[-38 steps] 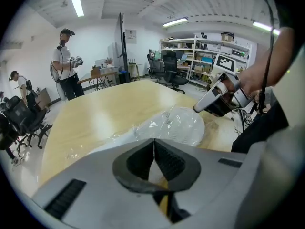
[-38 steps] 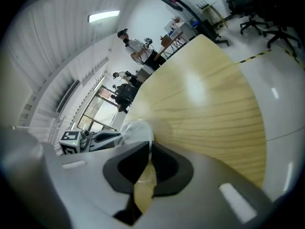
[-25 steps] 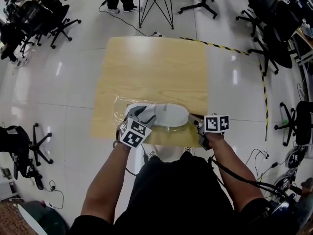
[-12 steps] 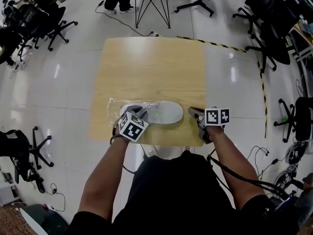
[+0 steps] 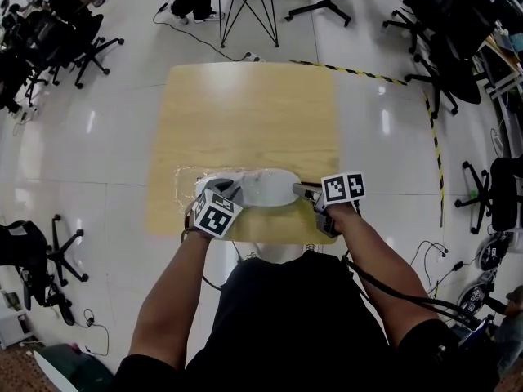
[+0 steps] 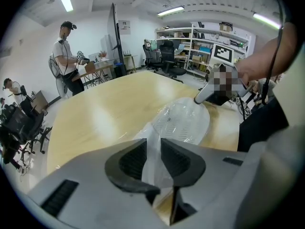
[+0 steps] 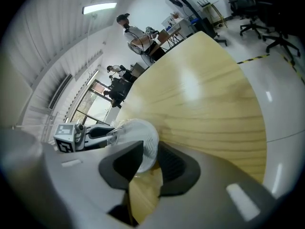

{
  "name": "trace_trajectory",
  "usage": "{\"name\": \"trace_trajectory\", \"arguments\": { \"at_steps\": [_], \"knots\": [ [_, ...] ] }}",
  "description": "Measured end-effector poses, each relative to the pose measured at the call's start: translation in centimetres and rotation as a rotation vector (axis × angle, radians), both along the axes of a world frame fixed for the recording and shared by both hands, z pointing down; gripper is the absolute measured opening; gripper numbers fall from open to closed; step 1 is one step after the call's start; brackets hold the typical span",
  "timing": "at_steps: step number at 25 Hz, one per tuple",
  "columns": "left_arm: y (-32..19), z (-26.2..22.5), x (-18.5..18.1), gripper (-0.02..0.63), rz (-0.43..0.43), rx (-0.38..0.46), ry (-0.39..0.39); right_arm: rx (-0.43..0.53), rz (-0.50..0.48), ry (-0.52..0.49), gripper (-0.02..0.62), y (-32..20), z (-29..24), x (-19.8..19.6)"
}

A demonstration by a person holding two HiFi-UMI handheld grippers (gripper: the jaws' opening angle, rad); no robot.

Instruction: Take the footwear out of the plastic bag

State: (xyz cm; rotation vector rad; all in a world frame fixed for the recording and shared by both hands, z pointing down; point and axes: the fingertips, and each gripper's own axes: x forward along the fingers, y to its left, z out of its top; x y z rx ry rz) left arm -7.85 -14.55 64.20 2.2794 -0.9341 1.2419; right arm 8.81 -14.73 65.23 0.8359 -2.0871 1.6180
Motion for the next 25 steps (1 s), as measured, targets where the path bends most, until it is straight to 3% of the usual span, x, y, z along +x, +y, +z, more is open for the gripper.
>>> {"name": "trace_trajectory", "arguments": {
  "at_steps": [6, 14, 21, 25],
  "knots": [
    [0.1, -0.5, -0.3, 0.1, 0.019, 0.022, 0.0, 0.02, 0.022, -0.069, 0.071, 0.0, -1.0, 1.2],
    [0.1, -0.1, -0.4, 0.101, 0.047, 0.03, -0.028, 0.029, 0.11, -0.078, 0.067, -0.1, -0.9, 5.6],
    [0.0, 0.1, 0.1, 0.101, 0.158, 0.04, -0.085, 0.048, 0.123, -0.092, 0.064, 0.2, -2.0, 7.2],
    [0.7, 0.6, 0.3, 0.075, 0.256, 0.06, -0.181, 0.056, 0.137, -0.195, 0.048, 0.4, -4.0, 6.8]
  ]
}}
